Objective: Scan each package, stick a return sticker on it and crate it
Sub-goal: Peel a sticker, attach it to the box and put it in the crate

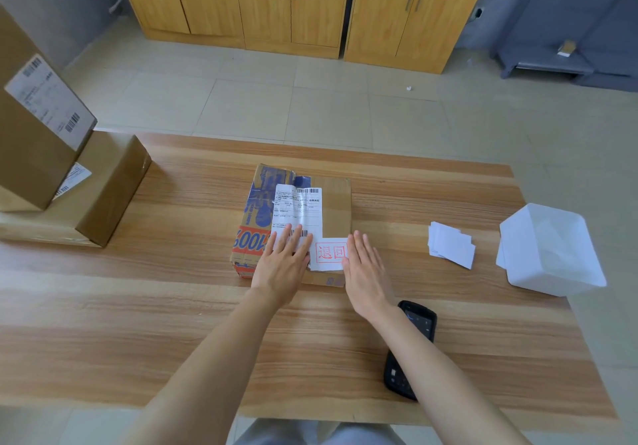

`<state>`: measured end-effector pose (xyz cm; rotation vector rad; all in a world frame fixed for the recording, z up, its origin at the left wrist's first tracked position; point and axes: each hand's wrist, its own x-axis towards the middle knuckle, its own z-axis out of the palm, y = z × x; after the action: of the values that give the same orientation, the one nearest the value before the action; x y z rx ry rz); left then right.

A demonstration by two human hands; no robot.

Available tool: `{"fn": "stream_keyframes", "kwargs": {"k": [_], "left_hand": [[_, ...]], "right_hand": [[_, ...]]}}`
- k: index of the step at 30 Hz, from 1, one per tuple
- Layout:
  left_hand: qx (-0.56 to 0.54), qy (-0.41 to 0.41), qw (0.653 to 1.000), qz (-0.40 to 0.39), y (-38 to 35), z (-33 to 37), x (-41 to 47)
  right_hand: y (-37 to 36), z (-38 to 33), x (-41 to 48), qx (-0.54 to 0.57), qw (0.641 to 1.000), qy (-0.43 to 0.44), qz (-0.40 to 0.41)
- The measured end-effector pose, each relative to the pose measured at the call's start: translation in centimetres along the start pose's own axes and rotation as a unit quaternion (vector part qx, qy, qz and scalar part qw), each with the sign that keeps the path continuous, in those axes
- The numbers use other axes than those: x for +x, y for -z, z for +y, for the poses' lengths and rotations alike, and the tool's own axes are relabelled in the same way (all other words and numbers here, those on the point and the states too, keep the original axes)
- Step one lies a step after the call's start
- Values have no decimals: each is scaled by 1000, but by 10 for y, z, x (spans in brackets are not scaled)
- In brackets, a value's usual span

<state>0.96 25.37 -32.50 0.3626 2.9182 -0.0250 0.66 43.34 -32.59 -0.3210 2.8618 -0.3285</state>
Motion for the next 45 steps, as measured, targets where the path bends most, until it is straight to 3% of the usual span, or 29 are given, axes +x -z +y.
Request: {"fn": "stream_keyframes", "kwargs": {"k": [2, 7, 11, 15, 22, 28, 32, 40, 45], "left_hand": [[-8, 17, 1000, -16, 4, -1, -1], [-75, 141, 987, 14, 13, -16, 6], [-255, 271, 926, 65, 18, -37, 11], [-382, 357, 852, 46, 21, -52, 12], [-503, 383, 775, 19, 14, -65, 15], [-566, 375, 733, 37, 17, -59, 14], [-577, 382, 719, 70, 24, -60, 7], [-591, 432, 661, 165, 54, -67, -29], [-602, 477, 593, 242, 72, -75, -76]], "right_hand": [[2, -2, 2, 29, 1000, -4, 0], [6, -11, 17, 268, 960, -86, 9], [17, -18, 31, 404, 900, -161, -24], [22, -22, 44, 441, 871, -208, -56], [17, -26, 49, 500, 825, -253, -74], [17, -30, 50, 545, 794, -262, -65], [22, -35, 49, 556, 789, -251, -76], [64, -61, 63, 544, 820, -155, -89], [82, -97, 59, 535, 830, -82, -137]]}}
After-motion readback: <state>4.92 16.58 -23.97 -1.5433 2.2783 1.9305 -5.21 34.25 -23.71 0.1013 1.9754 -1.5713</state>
